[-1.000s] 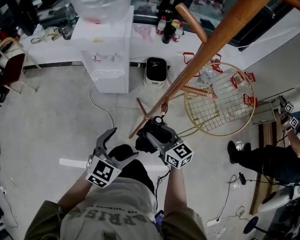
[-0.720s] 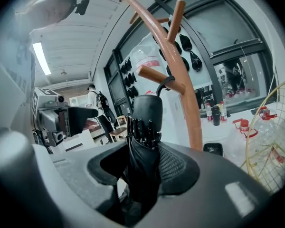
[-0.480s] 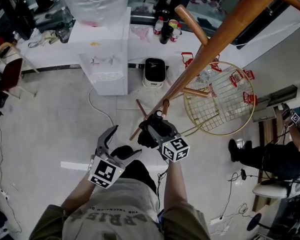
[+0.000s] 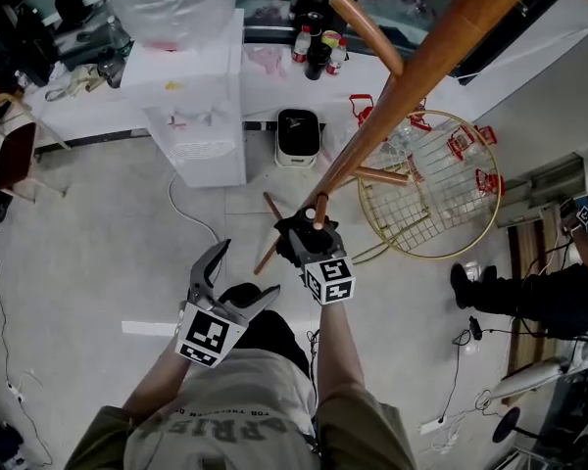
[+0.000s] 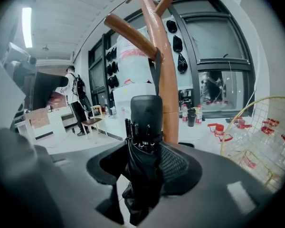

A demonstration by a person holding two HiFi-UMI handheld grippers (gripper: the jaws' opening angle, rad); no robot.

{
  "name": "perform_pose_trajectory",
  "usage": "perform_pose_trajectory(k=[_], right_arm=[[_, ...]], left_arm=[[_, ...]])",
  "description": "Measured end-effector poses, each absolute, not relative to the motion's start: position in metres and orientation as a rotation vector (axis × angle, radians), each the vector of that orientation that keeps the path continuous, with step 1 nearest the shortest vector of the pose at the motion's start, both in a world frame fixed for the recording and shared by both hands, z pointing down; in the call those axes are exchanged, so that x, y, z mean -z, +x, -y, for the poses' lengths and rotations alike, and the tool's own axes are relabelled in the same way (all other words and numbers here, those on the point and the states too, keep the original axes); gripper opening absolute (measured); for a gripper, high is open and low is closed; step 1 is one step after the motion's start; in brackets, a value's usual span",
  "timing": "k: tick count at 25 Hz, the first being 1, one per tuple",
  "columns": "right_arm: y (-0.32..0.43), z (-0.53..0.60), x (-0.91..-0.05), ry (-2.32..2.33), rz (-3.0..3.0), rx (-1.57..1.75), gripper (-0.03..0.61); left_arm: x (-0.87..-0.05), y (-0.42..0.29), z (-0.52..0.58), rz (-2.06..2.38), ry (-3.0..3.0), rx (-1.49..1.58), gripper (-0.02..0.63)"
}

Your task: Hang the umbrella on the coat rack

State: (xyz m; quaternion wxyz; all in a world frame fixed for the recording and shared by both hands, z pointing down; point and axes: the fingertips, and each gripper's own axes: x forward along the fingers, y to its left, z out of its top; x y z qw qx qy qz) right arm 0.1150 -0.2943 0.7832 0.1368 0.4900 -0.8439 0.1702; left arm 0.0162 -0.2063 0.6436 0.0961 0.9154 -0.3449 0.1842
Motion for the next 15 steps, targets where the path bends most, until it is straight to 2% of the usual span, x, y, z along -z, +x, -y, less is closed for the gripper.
perform_pose_trajectory(k=[12,14,15], right_arm=[[0.121,0.307,-0.811,1.465,2.349,-0.521,0.214],[0.122,0.307,-0.815,1.477,2.337,-0.540,0.228],[0.123,0.308,-0.816,1.488,2.334,-0.553,0.259]], left_arm=[[-0.633,0.027,0.219,1.034,2.734,-0.534,0.472],[-0.629,0.026,0.221,1.041,2.739,-0.530,0.472],[-0.628,0.025,0.222,1.047,2.740,-0.529,0.472]])
